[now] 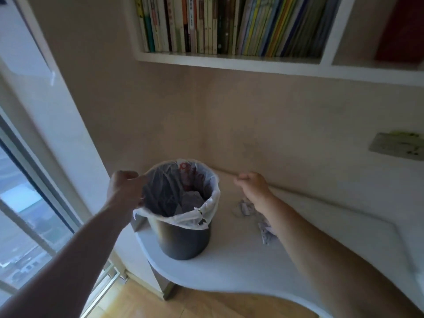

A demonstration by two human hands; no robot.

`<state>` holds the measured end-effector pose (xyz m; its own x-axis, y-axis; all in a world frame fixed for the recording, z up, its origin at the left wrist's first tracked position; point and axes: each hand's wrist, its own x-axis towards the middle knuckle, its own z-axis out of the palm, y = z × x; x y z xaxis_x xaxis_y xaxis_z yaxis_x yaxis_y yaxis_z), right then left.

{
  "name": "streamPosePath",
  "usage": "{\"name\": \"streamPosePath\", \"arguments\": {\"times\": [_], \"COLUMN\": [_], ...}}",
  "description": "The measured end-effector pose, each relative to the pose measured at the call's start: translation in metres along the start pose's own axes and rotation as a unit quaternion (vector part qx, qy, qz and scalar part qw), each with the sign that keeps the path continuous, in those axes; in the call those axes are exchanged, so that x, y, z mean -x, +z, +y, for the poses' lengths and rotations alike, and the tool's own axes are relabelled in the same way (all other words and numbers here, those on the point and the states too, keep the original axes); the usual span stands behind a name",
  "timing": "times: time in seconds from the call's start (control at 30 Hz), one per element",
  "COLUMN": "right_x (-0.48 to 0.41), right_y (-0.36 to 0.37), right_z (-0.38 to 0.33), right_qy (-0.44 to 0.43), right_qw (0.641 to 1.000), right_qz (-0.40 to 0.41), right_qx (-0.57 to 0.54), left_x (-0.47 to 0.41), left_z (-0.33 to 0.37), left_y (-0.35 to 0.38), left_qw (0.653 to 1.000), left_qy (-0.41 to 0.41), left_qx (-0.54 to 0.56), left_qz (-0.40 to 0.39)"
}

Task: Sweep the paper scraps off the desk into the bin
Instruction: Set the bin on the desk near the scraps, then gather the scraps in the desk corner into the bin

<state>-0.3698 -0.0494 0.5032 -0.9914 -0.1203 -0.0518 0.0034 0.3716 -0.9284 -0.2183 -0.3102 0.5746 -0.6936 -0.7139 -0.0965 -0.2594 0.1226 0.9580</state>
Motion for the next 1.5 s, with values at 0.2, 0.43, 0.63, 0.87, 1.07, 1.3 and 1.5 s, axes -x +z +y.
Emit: {"name": "streamPosePath", "arguments": {"times": [0.2,0.43,0.63,0.87,1.07,1.3,1.5], "right_x": [0.07,0.104,0.087,-0.023,-0.097,-0.154,-0.154], "right_y": [-0.061,-0.138,-0.156,-0.146,-0.091,-0.013,-0.04], "right_z": [0.047,0.144,0.234,0.283,0.296,0.259,0.251], "right_qy": [0.004,0.174,0.215,0.149,0.096,0.037,-0.027], "right_qw": [0.997,0.972,0.96,0.976,0.963,0.95,0.969], "right_qz": [0.05,0.086,0.038,-0.01,-0.091,-0.202,-0.009], "right_qx": [0.059,0.134,0.176,0.158,0.236,0.234,0.244], "left_x": [0.092,0.13,0.106,0.027,-0.027,-0.07,-0.066], "left_z": [0.026,-0.042,-0.109,-0.159,-0.192,-0.193,-0.189], "left_y": [0.061,0.161,0.244,0.388,0.426,0.388,0.369], "left_qw": [0.964,0.947,0.848,0.742,0.765,0.827,0.852], "left_qy": [-0.041,0.05,0.201,0.227,0.137,0.06,0.091], "left_qx": [0.123,-0.086,-0.354,-0.536,-0.524,-0.493,-0.472], "left_qz": [-0.231,-0.307,-0.338,-0.333,-0.347,-0.262,-0.208]}}
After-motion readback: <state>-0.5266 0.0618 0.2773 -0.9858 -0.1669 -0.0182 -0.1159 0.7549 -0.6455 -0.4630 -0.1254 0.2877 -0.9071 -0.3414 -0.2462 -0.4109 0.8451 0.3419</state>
